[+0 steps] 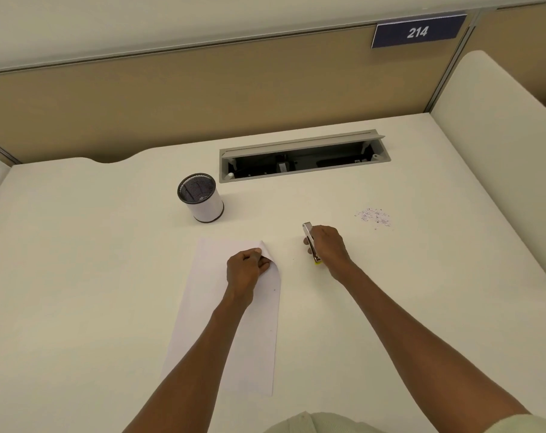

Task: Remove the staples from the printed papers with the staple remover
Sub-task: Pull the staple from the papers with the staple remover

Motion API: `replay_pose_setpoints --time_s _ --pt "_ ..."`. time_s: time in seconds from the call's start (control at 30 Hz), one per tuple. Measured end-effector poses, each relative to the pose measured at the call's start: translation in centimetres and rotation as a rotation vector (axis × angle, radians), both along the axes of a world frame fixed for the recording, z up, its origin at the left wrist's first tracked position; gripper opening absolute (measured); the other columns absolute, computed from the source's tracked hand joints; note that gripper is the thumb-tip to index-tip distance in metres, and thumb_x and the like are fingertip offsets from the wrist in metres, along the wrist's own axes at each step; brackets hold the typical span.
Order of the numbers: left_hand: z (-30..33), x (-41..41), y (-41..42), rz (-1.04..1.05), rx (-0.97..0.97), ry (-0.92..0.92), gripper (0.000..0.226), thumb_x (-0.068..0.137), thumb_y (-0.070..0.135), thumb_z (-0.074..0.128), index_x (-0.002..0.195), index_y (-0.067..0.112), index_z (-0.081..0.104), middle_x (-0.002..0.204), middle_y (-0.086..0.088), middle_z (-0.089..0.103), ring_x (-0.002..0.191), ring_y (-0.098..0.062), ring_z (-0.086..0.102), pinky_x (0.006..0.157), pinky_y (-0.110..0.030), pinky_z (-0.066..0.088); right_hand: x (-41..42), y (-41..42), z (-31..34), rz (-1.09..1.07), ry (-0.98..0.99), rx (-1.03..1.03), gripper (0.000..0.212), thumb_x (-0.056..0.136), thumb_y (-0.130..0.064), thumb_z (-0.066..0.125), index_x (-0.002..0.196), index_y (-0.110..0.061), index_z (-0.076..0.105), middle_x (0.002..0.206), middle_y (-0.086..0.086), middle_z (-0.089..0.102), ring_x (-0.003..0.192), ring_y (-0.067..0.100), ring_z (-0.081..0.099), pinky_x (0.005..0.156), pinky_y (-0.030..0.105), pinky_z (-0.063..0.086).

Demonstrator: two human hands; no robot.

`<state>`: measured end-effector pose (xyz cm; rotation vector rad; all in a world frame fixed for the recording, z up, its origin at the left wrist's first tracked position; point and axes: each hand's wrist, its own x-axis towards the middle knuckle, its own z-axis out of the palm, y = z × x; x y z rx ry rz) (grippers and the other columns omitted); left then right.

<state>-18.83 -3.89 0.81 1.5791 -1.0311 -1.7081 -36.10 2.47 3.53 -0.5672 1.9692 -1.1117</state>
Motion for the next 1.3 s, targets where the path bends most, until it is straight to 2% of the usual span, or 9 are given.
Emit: replay_pose_setpoints --time_s 0.13,0.3,0.4,0.5,0.6,0.77,1.07,1.17,1.3 --pt "-0.3 0.2 -0.2 0.045 0.06 0.114 0.015 0.098 0.008 0.06 0.092 0.0 0.071 0.09 -0.017 0.072 0.088 -0.027 0.071 0.09 -0.039 0.059 -0.6 -1.6 0.5 0.059 0.042 -0.002 0.018 0.088 -0.015 0.049 0.078 -0.004 0.06 0.072 0.008 0.055 0.061 0.022 0.048 0.051 0.025 0.039" --pt "-0.7 0.6 -0.5 0.081 0.114 0.209 0.013 0.096 0.006 0.064 0.099 -0.005 0.071 0.092 -0.019 0.073 0.088 -0.029 0.073 0.088 -0.038 0.06 -1.9 -5.5 0.6 0.035 0.237 0.035 0.015 0.078 -0.021 0.067 0.088 -0.01 0.068 0.082 0.006 0.068 0.072 0.024 0.066 0.058 0.038 0.06" --pt "-1.0 0.9 -0.7 0.075 0.119 0.238 0.015 0.095 0.006 0.066 0.101 -0.007 0.071 0.095 -0.02 0.074 0.09 -0.029 0.074 0.087 -0.038 0.06 -2.3 -7.9 0.9 0.109 0.472 0.089 0.019 0.076 -0.02 0.067 0.075 -0.001 0.064 0.07 0.006 0.061 0.069 0.026 0.06 0.057 0.033 0.05" --pt "-1.3 1.2 -0.8 0.048 0.105 0.263 0.019 0.096 0.008 0.066 0.104 -0.008 0.071 0.099 -0.022 0.075 0.093 -0.029 0.074 0.089 -0.038 0.059 -2.3 -9.9 0.8 0.135 0.555 0.099 0.024 0.079 -0.018 0.065 0.066 -0.006 0.05 0.068 0.008 0.054 0.065 0.027 0.053 0.054 0.028 0.034" --pt "-1.7 1.5 -0.8 0.032 0.091 0.274 0.021 0.096 0.009 0.065 0.103 -0.01 0.07 0.098 -0.021 0.075 0.092 -0.027 0.074 0.089 -0.037 0.059 -2.0 -11.3 0.4 0.182 0.634 0.099 0.025 0.082 -0.019 0.064 0.069 -0.01 0.045 0.077 0.013 0.056 0.072 0.029 0.054 0.06 0.03 0.034" --pt "-2.0 1.6 -0.8 0.017 0.086 0.278 0.023 0.095 0.01 0.066 0.104 -0.011 0.069 0.096 -0.021 0.073 0.092 -0.027 0.073 0.09 -0.037 0.059 -1.4 -12.5 -0.5 0.242 0.744 0.162 0.018 0.086 -0.023 0.063 0.089 -0.005 0.061 0.097 0.013 0.06 0.088 0.029 0.06 0.066 0.03 0.038" --pt "-1.9 1.7 -0.8 0.004 0.072 0.296 0.016 0.096 0.008 0.065 0.099 -0.007 0.071 0.086 -0.015 0.074 0.085 -0.023 0.073 0.084 -0.032 0.06 -1.6 -11.9 -1.7 0.177 0.709 0.14 0.038 0.093 -0.039 0.058 0.1 -0.002 0.059 0.101 0.013 0.057 0.093 0.027 0.057 0.075 0.035 0.044" --pt "-2.0 1.7 -0.8 -0.001 0.065 0.299 0.014 0.096 0.007 0.064 0.097 -0.006 0.071 0.083 -0.013 0.073 0.084 -0.023 0.072 0.084 -0.032 0.061 -2.0 -10.3 -1.9 0.076 0.776 0.014 0.029 0.097 -0.024 0.05 0.105 0.001 0.061 0.104 0.017 0.058 0.095 0.03 0.057 0.08 0.037 0.045" --pt "-1.9 1.8 -0.7 -0.007 0.058 0.308 0.014 0.097 0.007 0.064 0.096 -0.005 0.07 0.084 -0.014 0.072 0.084 -0.023 0.072 0.085 -0.032 0.06 -2.2 -6.0 -3.1 0.106 0.762 -0.154 0.019 0.087 -0.005 0.052 0.097 -0.002 0.068 0.089 0.015 0.062 0.085 0.028 0.059 0.074 0.032 0.045"
